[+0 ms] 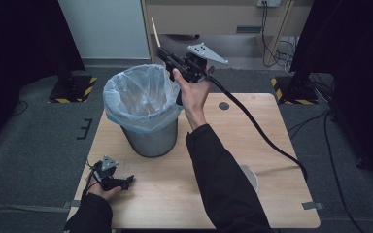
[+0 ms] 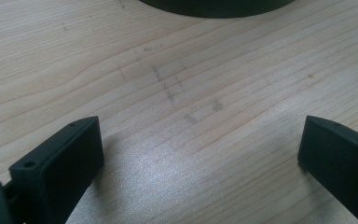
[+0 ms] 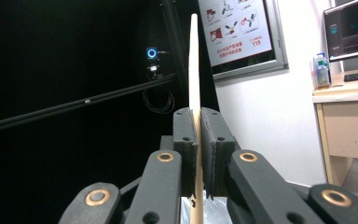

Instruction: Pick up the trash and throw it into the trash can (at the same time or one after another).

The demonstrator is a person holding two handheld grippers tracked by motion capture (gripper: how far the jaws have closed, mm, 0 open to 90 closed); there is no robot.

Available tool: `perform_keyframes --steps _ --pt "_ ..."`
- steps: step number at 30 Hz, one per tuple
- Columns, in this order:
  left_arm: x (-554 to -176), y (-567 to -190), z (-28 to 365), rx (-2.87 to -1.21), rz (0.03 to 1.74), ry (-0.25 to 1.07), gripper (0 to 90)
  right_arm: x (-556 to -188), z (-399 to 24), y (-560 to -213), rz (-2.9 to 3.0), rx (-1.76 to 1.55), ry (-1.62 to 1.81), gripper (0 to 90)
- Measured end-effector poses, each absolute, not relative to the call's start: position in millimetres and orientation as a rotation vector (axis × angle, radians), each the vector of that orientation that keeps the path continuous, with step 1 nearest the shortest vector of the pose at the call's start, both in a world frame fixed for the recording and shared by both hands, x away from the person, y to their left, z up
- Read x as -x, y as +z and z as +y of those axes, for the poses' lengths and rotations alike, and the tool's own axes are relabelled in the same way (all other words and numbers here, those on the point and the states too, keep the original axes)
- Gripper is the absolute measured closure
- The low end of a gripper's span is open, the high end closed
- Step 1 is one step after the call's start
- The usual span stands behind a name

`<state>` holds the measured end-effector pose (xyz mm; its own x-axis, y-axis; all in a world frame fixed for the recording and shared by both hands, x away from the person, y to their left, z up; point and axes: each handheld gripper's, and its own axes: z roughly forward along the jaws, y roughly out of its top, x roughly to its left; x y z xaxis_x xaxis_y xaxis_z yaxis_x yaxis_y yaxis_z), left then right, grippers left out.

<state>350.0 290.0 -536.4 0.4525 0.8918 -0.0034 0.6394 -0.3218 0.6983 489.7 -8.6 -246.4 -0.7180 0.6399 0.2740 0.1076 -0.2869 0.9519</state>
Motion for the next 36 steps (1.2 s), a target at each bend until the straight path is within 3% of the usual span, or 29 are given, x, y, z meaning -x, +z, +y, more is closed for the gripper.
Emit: perform_keyframes --steps 13,15,27,36 --pt "-350 -536 290 -2.073 1.272 0.513 0.0 -505 17 -274 1.616 -0.947 2.068 84.5" --pt "-350 -536 290 -2.073 1.272 0.512 0.0 -506 17 -275 1.617 -0.951 2.07 78.6" --pt "-350 -536 290 -2.072 1.272 0.514 0.0 -481 -14 -244 1.651 -0.865 2.009 62.2" --pt "-350 -536 290 -2.074 1.271 0.513 0.0 -447 -44 -247 1.754 -0.824 1.959 57.0"
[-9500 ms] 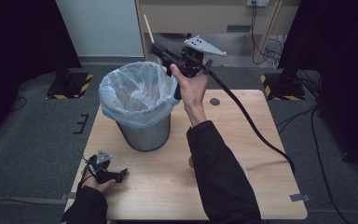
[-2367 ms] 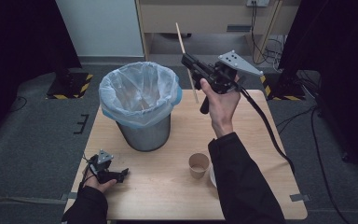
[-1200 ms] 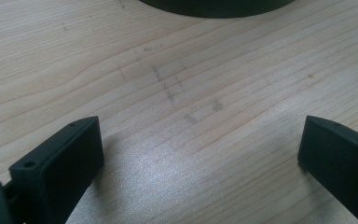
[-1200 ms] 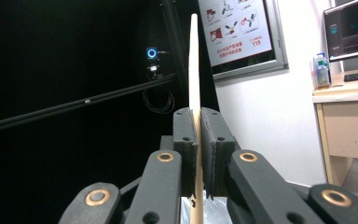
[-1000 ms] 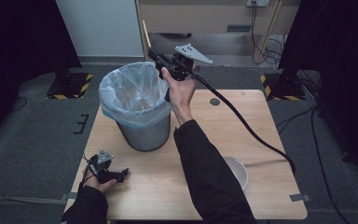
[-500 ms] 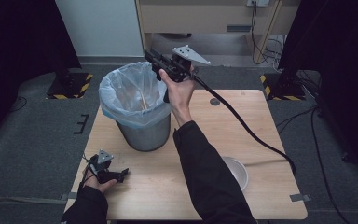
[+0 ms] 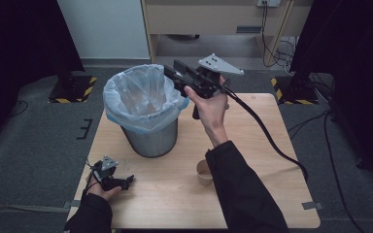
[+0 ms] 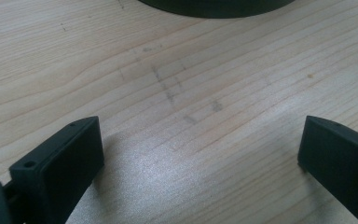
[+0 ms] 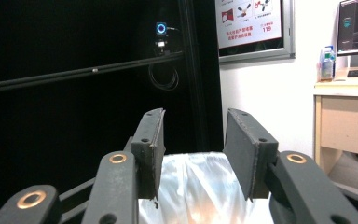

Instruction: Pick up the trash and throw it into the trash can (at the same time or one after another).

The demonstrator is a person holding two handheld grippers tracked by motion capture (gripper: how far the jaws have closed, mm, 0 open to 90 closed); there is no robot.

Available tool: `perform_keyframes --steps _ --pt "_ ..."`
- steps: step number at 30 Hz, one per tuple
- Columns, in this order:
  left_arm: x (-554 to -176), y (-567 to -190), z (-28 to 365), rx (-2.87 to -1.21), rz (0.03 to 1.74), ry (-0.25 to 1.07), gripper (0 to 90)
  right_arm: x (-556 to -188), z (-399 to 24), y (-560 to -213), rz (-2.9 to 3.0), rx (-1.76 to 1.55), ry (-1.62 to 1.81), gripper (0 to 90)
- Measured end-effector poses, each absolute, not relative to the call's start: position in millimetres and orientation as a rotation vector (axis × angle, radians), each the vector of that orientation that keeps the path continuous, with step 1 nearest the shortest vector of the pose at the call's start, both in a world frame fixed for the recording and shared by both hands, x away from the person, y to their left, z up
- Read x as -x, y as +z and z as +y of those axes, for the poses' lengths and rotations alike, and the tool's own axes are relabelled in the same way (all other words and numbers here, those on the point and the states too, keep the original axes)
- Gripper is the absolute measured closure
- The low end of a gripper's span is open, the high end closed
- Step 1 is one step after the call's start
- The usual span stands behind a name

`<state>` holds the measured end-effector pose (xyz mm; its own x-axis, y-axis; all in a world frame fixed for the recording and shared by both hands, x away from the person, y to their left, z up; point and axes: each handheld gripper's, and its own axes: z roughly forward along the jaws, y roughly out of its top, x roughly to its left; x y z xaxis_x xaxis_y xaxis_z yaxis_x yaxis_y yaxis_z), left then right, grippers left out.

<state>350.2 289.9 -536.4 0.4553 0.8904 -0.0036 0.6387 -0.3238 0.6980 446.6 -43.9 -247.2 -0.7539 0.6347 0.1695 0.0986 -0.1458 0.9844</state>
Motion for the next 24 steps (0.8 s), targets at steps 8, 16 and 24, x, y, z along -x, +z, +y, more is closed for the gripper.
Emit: perform_keyframes --steps 8,16,24 --pt "-350 -536 290 -2.075 1.271 0.513 0.0 -411 -113 -259 1.767 -0.834 1.859 51.4" --pt "-350 -536 290 -2.072 1.273 0.514 0.0 -380 -170 -287 1.77 -0.898 1.76 47.2" --pt "-350 -537 290 -2.072 1.273 0.514 0.0 -371 -195 -342 1.87 -0.976 1.683 46.1"
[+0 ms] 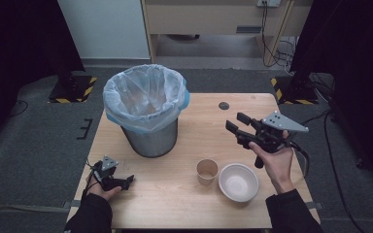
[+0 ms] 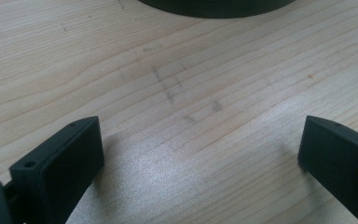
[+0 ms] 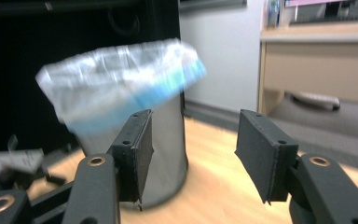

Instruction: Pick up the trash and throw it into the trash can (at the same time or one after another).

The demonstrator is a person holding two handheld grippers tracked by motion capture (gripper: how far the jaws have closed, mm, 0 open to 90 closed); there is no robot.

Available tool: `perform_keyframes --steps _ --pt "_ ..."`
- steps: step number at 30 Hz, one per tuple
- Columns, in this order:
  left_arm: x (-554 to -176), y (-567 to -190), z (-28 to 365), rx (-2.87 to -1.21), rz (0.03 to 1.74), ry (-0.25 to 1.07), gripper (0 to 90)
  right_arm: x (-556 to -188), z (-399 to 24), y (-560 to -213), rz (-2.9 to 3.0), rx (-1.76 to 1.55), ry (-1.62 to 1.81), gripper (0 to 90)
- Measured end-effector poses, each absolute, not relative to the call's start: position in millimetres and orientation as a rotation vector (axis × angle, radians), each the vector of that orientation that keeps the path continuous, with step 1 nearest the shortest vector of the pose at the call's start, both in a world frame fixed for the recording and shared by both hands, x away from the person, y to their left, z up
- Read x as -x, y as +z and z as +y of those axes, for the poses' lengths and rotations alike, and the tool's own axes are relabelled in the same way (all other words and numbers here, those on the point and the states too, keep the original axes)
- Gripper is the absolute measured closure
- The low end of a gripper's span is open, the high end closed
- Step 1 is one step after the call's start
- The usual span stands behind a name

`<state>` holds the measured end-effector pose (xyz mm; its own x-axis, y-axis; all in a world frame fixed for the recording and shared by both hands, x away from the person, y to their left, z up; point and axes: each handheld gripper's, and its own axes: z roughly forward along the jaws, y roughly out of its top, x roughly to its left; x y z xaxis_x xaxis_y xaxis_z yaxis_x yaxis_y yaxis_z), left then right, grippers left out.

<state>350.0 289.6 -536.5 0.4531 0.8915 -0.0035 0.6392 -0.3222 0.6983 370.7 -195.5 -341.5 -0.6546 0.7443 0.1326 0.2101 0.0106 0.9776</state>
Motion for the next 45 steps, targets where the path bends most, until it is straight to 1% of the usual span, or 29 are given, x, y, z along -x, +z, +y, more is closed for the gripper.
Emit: perform_keyframes --steps 4,7,11,15,21,29,38,39,40,41,43,45 --pt "-350 -537 290 -2.072 1.273 0.514 0.0 -371 -197 -370 1.922 -1.006 1.644 46.6" --pt "-350 -536 290 -2.072 1.273 0.514 0.0 -372 -196 -384 1.988 -1.011 1.586 46.6" --pt "-350 -536 290 -2.072 1.274 0.513 0.0 -371 -189 -402 2.039 -1.041 1.566 49.9" --pt "-350 -536 290 -2.072 1.274 0.513 0.0 -372 -179 -424 2.164 -1.02 1.465 54.1" --pt "-350 -536 290 -2.072 1.274 0.513 0.0 -374 -165 -449 2.311 -1.025 1.376 57.9" --pt "-350 -536 290 -2.073 1.273 0.513 0.0 -376 -153 -466 2.433 -1.011 1.287 60.6" --pt "-350 -536 290 -2.072 1.274 0.513 0.0 -378 -150 -473 2.491 -1.017 1.207 67.4" --pt "-350 -536 290 -2.072 1.273 0.513 0.0 -378 -150 -474 2.496 -1.024 1.194 71.5" --pt "-350 -536 290 -2.072 1.273 0.513 0.0 -378 -150 -474 2.496 -1.024 1.194 71.5" --pt "-350 -536 290 -2.072 1.273 0.513 0.0 -379 -150 -474 2.493 -1.026 1.189 76.1" --pt "-350 -536 290 -2.072 1.273 0.513 0.0 -379 -150 -473 2.495 -1.04 1.184 81.6" --pt "-350 -536 290 -2.072 1.273 0.513 0.0 -379 -150 -473 2.498 -1.048 1.179 82.4"
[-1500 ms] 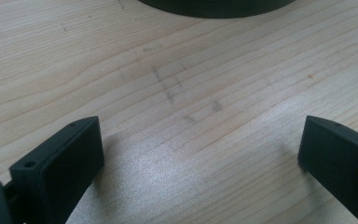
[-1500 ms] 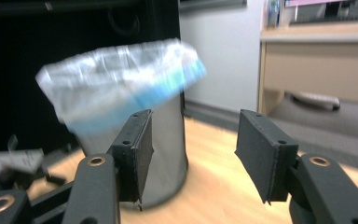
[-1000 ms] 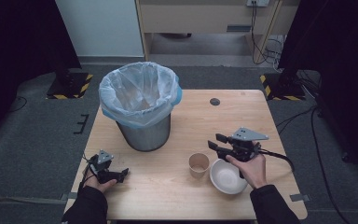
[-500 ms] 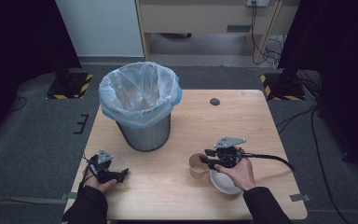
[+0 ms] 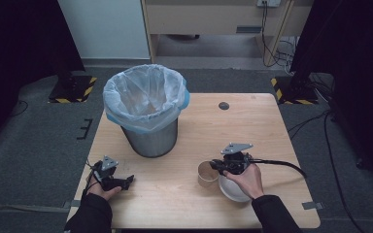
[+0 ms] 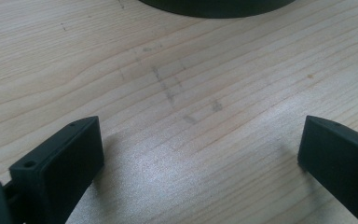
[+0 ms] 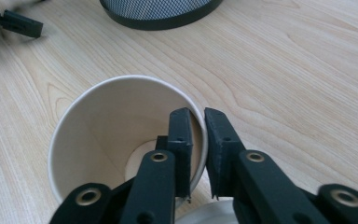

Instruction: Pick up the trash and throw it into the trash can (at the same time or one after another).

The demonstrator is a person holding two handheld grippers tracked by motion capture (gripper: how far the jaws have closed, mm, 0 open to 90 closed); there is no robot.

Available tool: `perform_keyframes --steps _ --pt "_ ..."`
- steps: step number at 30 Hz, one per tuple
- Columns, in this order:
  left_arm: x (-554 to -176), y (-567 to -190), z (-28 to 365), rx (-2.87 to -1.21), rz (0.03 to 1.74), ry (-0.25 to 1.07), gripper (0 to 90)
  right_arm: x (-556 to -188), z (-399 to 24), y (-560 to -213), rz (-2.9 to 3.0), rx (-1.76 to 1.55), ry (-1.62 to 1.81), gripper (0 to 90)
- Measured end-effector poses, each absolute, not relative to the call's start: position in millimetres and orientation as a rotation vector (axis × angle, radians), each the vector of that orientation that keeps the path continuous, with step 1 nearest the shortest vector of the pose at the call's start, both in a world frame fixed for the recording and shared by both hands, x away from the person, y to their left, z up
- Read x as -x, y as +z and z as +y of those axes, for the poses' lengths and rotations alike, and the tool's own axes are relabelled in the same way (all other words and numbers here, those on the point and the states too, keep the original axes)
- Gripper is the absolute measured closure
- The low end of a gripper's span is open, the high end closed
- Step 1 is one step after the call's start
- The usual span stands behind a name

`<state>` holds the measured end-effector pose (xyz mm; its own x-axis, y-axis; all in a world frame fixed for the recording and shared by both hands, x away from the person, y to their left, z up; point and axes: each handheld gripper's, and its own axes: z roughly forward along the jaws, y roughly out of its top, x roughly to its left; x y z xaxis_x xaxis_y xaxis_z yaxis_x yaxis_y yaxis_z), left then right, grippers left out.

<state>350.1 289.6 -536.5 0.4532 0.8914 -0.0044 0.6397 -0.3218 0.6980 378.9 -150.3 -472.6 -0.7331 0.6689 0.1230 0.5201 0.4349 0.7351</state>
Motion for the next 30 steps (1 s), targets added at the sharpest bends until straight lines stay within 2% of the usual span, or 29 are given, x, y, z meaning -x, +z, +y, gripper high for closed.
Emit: perform_keyframes --steps 13,30 --pt "-350 -536 290 -2.073 1.273 0.513 0.0 -378 -158 -457 2.429 -1.076 1.304 84.5" --pt "-350 -536 290 -2.073 1.272 0.513 0.0 -375 -205 -397 1.935 -1.118 1.804 84.7"
